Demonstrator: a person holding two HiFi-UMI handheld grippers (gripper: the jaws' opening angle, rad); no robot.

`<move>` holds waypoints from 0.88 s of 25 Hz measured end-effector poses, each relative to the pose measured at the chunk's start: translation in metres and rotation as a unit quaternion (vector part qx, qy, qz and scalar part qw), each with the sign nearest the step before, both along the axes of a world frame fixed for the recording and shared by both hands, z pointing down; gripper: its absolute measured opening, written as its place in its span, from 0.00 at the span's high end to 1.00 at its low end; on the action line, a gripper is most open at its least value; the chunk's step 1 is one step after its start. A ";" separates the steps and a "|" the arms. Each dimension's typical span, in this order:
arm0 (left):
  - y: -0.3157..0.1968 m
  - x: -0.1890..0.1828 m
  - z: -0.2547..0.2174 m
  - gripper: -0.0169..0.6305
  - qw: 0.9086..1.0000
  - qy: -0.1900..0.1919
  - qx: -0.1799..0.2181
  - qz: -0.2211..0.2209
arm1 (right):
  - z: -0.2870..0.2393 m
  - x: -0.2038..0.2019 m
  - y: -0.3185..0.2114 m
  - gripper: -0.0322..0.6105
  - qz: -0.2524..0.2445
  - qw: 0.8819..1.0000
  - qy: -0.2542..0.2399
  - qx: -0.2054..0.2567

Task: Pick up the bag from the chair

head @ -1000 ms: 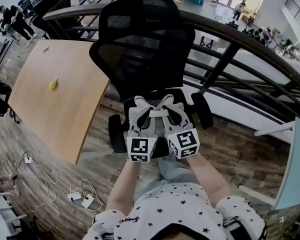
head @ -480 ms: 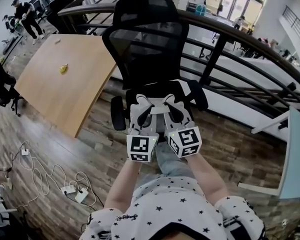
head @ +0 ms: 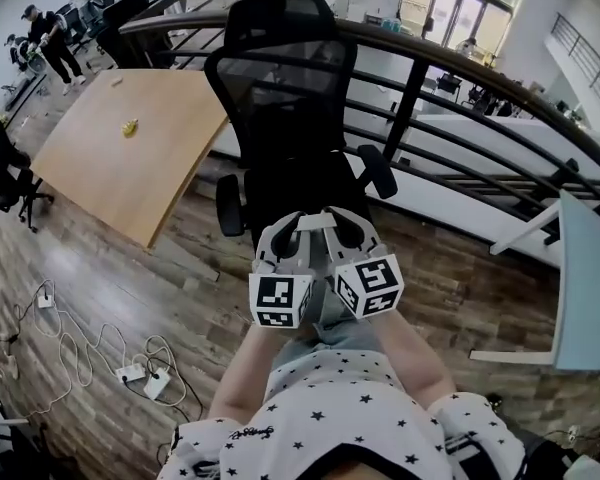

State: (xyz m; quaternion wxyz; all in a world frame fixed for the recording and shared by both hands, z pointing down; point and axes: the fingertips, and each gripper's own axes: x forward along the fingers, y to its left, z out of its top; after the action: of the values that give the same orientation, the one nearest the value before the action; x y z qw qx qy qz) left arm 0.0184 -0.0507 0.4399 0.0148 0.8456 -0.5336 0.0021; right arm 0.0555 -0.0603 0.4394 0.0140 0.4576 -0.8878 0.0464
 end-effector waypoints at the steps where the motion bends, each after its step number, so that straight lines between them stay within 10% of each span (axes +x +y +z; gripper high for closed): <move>1: 0.007 0.003 -0.003 0.95 1.000 0.004 -0.003 0.002 | -0.003 0.002 0.006 0.95 0.002 1.000 -0.001 -0.002; 22: 0.118 0.030 -0.067 0.95 0.997 0.059 0.010 -0.037 | -0.067 0.027 0.115 0.95 -0.065 0.998 0.010 0.020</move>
State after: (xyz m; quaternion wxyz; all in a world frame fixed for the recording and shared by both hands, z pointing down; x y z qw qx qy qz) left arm 0.0486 0.0677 0.3728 0.0379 0.8237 -0.5631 -0.0542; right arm 0.0826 0.0550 0.3722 0.0170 0.3996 -0.9162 0.0232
